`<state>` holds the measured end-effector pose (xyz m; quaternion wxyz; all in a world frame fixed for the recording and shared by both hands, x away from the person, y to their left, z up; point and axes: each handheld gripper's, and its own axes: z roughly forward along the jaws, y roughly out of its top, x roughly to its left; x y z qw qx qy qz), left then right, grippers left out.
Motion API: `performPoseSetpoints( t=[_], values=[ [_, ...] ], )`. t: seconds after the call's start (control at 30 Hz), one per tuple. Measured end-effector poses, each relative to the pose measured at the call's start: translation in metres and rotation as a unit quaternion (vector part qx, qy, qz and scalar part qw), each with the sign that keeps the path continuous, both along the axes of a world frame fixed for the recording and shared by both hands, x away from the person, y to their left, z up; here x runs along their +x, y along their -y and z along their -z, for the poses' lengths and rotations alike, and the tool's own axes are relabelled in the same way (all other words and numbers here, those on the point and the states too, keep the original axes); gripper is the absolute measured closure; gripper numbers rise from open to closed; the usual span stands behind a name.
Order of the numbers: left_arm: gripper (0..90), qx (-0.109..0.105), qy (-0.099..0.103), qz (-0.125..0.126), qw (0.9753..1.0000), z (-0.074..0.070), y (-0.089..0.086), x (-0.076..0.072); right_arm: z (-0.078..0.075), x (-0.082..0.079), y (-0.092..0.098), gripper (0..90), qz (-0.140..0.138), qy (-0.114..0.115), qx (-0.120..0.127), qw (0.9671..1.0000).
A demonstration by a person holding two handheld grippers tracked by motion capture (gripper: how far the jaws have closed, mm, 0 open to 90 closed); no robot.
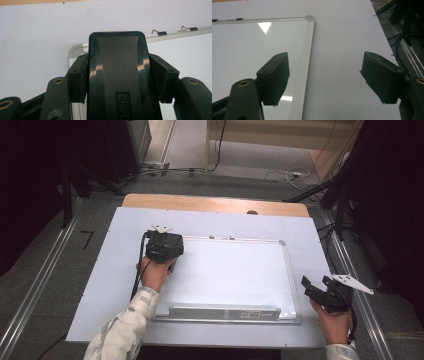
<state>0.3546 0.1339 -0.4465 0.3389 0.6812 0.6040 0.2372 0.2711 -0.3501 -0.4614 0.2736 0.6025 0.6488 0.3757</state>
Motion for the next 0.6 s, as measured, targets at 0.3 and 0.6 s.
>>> performPoseSetpoints(
  t=[0.3, 0.6],
  values=[
    [39.9, -0.008, -0.002, -0.01, 0.9999, 0.002, -0.008, -0.002, 0.0, 0.0, 0.0, 21.2, 0.0, 0.001, -0.001, 1.0],
    [39.8, -0.013, -0.005, -0.018, 0.9997, 0.005, -0.012, -0.003, 0.0, -0.001, 0.001, 21.2, 0.002, 0.001, -0.002, 1.0]
  ],
)
